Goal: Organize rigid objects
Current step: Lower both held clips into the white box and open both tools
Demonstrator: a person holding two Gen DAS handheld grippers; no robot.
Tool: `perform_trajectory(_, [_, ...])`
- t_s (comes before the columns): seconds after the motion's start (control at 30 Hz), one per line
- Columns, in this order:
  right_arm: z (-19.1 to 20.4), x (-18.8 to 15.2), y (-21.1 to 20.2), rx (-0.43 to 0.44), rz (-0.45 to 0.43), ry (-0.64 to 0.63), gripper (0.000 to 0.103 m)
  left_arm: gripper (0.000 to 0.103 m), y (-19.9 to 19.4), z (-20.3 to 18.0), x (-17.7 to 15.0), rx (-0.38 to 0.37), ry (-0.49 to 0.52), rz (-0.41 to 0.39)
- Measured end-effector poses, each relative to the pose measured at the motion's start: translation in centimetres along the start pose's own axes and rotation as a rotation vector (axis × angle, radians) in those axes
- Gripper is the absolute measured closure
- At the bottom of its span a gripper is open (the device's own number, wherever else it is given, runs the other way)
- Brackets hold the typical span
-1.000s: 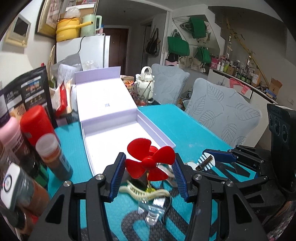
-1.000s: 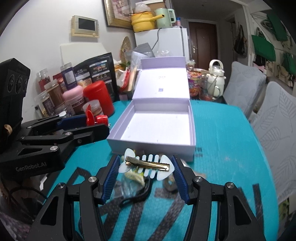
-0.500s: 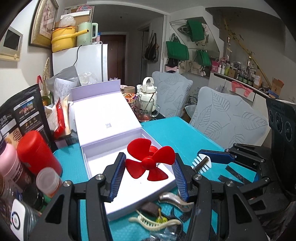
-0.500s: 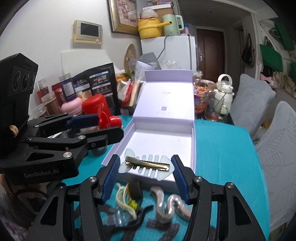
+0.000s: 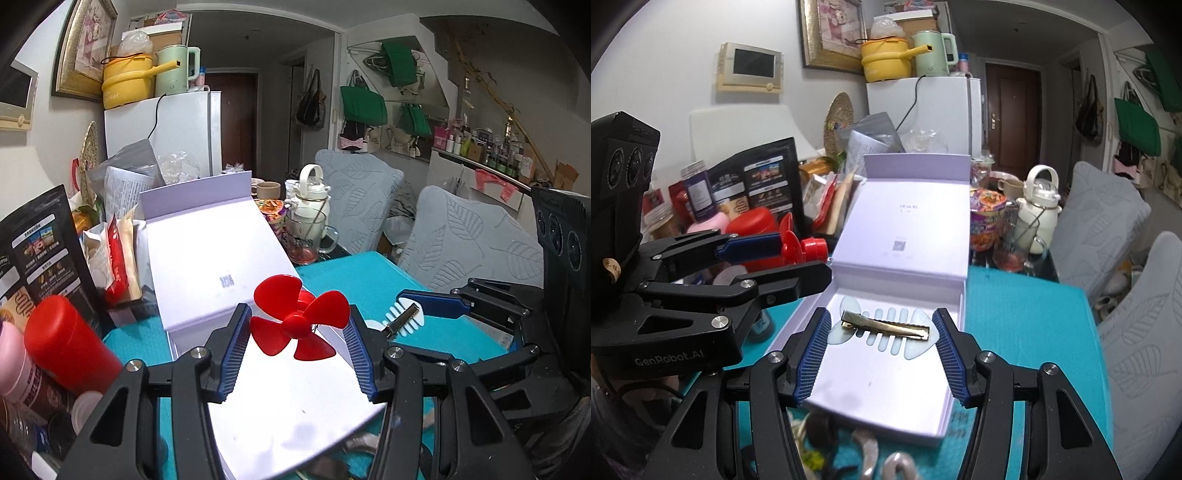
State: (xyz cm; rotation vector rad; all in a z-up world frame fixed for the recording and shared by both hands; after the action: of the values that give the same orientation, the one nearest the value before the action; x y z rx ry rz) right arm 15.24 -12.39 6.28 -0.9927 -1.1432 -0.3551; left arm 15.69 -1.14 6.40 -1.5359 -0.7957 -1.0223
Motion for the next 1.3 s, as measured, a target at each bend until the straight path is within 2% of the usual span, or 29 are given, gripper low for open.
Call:
perform_trajectory(0.33, [-2.3, 1.8, 4.2, -0.004, 0.002, 0.026, 0.046, 0.052, 3.5, 3.0, 1.0, 0.057, -0.067, -0.018])
perform_trajectory(0.5, [-3.0, 2.3, 6.2, -0.002, 0.007, 0.04, 0.046, 0.052, 5.2, 4.8, 0.5, 0.113, -0.098, -0.006])
perform_trajectory(0.77, [-3.9, 1.7, 10.3, 0.0, 0.057, 0.068, 0.046, 0.052, 8.5, 6.9, -1.8, 0.158, -0.111, 0.095])
perform_trajectory(1.07, [-5.0, -0.4, 13.5, 0.006, 0.146, 0.082, 0.046, 0.052, 12.0, 7.3, -4.6, 0.143, -0.134, 0.22])
perform_trajectory(1.3, [-5.5, -1.3, 14.6, 0.0, 0.179, 0.09, 0.046, 0.052, 13.5, 7.3, -6.1, 0.148, -0.132, 0.291])
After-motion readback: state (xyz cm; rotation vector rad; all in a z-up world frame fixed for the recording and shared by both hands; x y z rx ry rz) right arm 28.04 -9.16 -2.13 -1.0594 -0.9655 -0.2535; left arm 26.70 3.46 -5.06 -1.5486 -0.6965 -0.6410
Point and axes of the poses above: each gripper's, at about its wrist camera, not at the fingertips, and y roughly the way its jaws point, z to its left, x to its top, the point moved 3 cm from there along y, roughly the way its jaws point, and after that the axes turned 8 degrees about -z, right-handed, at the moved point
